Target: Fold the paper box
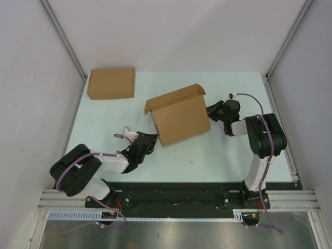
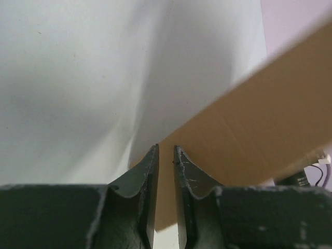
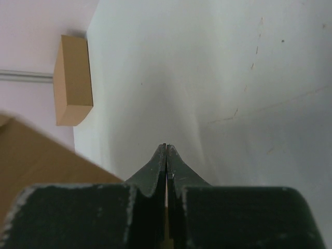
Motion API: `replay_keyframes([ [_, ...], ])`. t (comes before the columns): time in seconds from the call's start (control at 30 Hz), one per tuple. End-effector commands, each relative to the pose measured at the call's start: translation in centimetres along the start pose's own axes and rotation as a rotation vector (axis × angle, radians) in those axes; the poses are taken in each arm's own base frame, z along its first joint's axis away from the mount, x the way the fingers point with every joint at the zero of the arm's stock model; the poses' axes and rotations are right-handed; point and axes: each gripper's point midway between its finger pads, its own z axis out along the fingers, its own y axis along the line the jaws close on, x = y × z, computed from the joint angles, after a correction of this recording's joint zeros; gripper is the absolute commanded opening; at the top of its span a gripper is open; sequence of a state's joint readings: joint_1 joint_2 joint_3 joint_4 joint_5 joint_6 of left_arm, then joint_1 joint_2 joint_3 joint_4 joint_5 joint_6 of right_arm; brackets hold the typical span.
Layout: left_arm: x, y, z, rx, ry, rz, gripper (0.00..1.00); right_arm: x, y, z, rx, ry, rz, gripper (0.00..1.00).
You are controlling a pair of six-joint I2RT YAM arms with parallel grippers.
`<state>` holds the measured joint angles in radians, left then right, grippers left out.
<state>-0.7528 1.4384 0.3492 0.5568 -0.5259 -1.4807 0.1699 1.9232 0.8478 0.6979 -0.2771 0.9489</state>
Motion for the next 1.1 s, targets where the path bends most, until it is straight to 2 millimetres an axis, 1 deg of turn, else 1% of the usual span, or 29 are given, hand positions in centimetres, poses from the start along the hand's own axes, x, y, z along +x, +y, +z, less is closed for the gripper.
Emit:
replay_keyframes([
  [0.0, 0.4, -3.6, 0.3, 0.094, 0.025, 0.008, 0.22, 0.4, 1.7, -1.0, -0.053, -0.008, -0.056, 0.0],
  [0.1, 0.9, -3.9, 0.2, 0.108, 0.031, 0.027, 0.22, 0.9, 0.9, -1.1, -0.038, -0.006, -0.052, 0.0],
  [0.17, 1.2, -3.9, 0.2, 0.106, 0.035, 0.035, 0.22, 1.1, 0.7, -1.1, -0.041, -0.002, -0.048, 0.0],
  [0.3, 0.8, -4.0, 0.1, 0.104, 0.021, 0.04, 0.22, 1.2, 0.4, -1.3, -0.032, -0.002, -0.048, 0.0],
  [0.37, 0.4, -3.9, 0.0, 0.095, 0.007, 0.052, 0.23, 0.7, 0.5, -1.6, -0.028, -0.013, -0.046, 0.0],
  [0.4, 0.0, -4.3, -0.3, 0.097, -0.001, 0.053, 0.23, 0.8, -0.2, -1.8, 0.003, -0.005, -0.042, 0.0],
  [0.43, -0.2, -3.3, -0.3, 0.056, -0.008, 0.084, 0.25, 0.5, -0.1, -2.1, 0.011, -0.01, -0.046, 0.0],
  [0.47, -0.6, -3.3, -0.3, 0.039, -0.016, 0.094, 0.26, 0.0, -0.5, -2.3, 0.042, -0.028, -0.042, 0.0],
  [0.5, -0.9, -3.1, -0.4, 0.017, -0.02, 0.105, 0.28, 0.4, -2.1, -2.8, 0.113, -0.006, -0.021, 0.0],
  [0.53, -1.3, -2.0, -0.8, -0.035, -0.019, 0.148, 0.32, 0.4, -2.8, -3.1, 0.15, -0.002, -0.015, 0.0],
  [0.57, -2.1, -1.8, -0.8, -0.056, -0.043, 0.161, 0.34, -0.3, -3.1, -3.7, 0.187, -0.025, -0.018, 0.0],
  [0.6, -2.6, -1.4, -1.1, -0.077, -0.053, 0.173, 0.36, 0.1, -4.7, -4.4, 0.264, -0.005, -0.004, 0.02],
  [0.63, -3.3, -0.9, -1.7, -0.102, -0.064, 0.183, 0.4, -0.2, -5.3, -5.0, 0.296, -0.009, -0.011, 0.03],
  [0.67, -4.3, 0.1, -1.9, -0.129, -0.088, 0.185, 0.41, -0.8, -5.5, -5.6, 0.324, -0.032, -0.012, 0.06],
  [0.7, -5.0, 0.2, -2.5, -0.132, -0.1, 0.183, 0.43, -1.0, -6.5, -6.4, 0.369, -0.032, 0.002, 0.14],
  [0.77, -6.5, 1.4, -2.9, -0.16, -0.131, 0.179, 0.45, -1.7, -6.5, -7.6, 0.4, -0.048, -0.005, 0.22],
  [0.8, -7.3, 1.4, -3.5, -0.163, -0.148, 0.177, 0.46, -2.4, -6.7, -8.1, 0.415, -0.064, -0.006, 0.29],
  [0.83, -8.1, 1.8, -3.6, -0.173, -0.165, 0.168, 0.47, -2.8, -6.6, -8.4, 0.421, -0.075, -0.018, 0.32],
  [0.87, -8.5, 2.1, -3.7, -0.175, -0.174, 0.165, 0.48, -3.5, -6.5, -8.9, 0.43, -0.099, -0.027, 0.36],
  [0.9, -8.7, 1.7, -3.9, -0.152, -0.17, 0.155, 0.5, -4.4, -5.5, -9.2, 0.407, -0.125, -0.043, 0.45],
  [0.93, -9.3, 1.4, -3.7, -0.139, -0.178, 0.143, 0.5, -4.8, -4.5, -9.3, 0.369, -0.131, -0.057, 0.49],
  [0.97, -9.1, 1.2, -3.5, -0.117, -0.165, 0.14, 0.51, -5.5, -3.2, -9.0, 0.316, -0.15, -0.082, 0.54],
  [1.0, -8.8, -0.1, -3.1, -0.064, -0.141, 0.136, 0.54, -5.9, -1.8, -8.7, 0.26, -0.154, -0.094, 0.62],
  [1.03, -8.8, -0.8, -2.7, -0.035, -0.128, 0.131, 0.55, -5.7, -0.3, -8.2, 0.189, -0.125, -0.104, 0.63],
  [1.07, -8.6, -1.8, -2.4, 0.005, -0.115, 0.137, 0.57, -6.0, 0.7, -7.7, 0.147, -0.121, -0.105, 0.65],
])
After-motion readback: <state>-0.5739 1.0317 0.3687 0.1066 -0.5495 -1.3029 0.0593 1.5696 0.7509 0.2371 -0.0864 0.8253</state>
